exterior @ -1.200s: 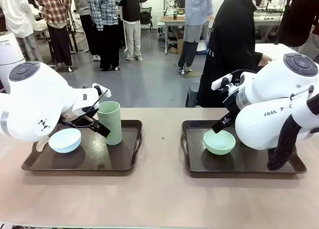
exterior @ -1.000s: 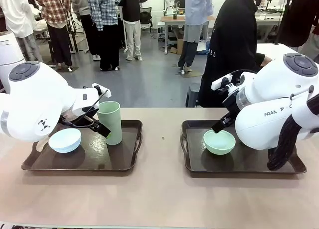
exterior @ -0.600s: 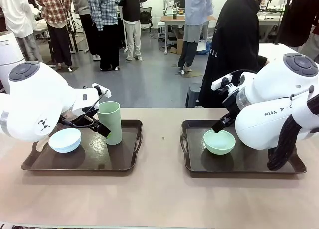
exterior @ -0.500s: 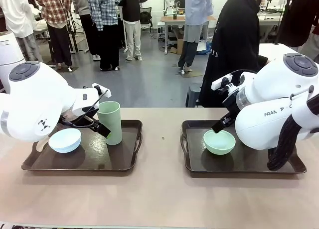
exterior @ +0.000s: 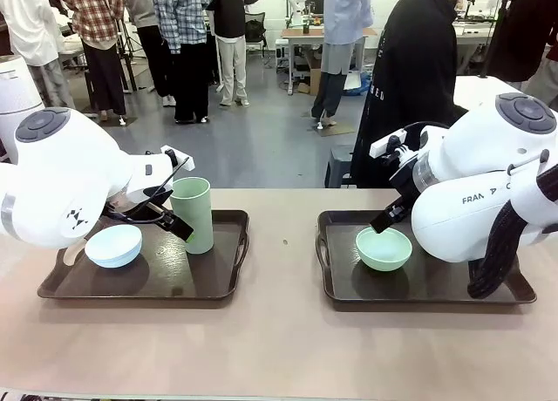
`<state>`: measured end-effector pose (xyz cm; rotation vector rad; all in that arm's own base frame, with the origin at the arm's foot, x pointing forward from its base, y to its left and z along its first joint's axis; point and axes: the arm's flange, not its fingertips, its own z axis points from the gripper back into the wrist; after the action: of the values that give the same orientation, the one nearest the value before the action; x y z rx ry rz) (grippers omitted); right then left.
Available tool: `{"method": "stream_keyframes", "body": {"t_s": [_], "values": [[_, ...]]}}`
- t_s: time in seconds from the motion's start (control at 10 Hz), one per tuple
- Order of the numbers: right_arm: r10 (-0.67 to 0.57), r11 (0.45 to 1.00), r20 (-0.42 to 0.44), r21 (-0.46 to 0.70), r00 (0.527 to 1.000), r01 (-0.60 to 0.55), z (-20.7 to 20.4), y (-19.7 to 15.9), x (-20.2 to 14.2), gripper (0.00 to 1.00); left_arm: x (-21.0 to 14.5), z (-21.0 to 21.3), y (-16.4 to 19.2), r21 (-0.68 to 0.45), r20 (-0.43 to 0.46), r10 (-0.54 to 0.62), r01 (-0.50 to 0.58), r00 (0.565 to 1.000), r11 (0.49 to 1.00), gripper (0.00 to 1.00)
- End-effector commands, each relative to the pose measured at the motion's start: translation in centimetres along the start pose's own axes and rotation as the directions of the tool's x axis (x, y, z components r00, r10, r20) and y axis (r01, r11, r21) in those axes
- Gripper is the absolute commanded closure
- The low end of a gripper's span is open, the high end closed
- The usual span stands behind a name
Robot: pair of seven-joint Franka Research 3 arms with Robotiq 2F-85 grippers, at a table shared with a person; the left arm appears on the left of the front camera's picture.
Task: Set up a tray with a mat and arrange the tableware.
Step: Pick up the Picnic Bowl and Reusable plastic cup from the Handle tray in front of the human's position and hold them in the air.
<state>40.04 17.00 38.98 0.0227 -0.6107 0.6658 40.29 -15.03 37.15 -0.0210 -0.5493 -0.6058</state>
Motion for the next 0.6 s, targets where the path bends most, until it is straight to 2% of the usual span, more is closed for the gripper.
{"method": "stream_keyframes", "body": {"t_s": [0.0,0.2,0.3,0.4,0.5], "values": [[0.000,1.000,0.000,0.000,1.000,0.000,0.0,0.0,0.0,0.00,0.0,0.0,0.0,0.000,0.000,0.000,0.000,1.000,1.000,0.00],[0.000,1.000,0.000,0.000,1.000,0.000,0.0,0.0,0.0,0.00,0.0,0.0,0.0,0.000,0.000,0.000,0.000,1.000,1.000,0.00],[-0.077,0.997,-0.116,-0.038,0.990,0.073,2.3,2.1,-0.3,0.00,0.0,0.0,0.0,0.000,0.000,0.000,0.000,1.000,1.000,0.00],[-0.182,0.973,-0.182,-0.172,0.966,0.151,6.5,4.6,-0.3,0.00,-0.7,4.8,-0.6,0.045,-0.010,-0.029,0.030,1.000,0.999,0.00],[-0.246,0.961,-0.257,-0.191,0.935,0.201,13.5,7.2,-1.8,0.00,-1.9,10.4,-1.0,0.034,-0.052,-0.026,0.028,0.998,0.999,0.00]]}}
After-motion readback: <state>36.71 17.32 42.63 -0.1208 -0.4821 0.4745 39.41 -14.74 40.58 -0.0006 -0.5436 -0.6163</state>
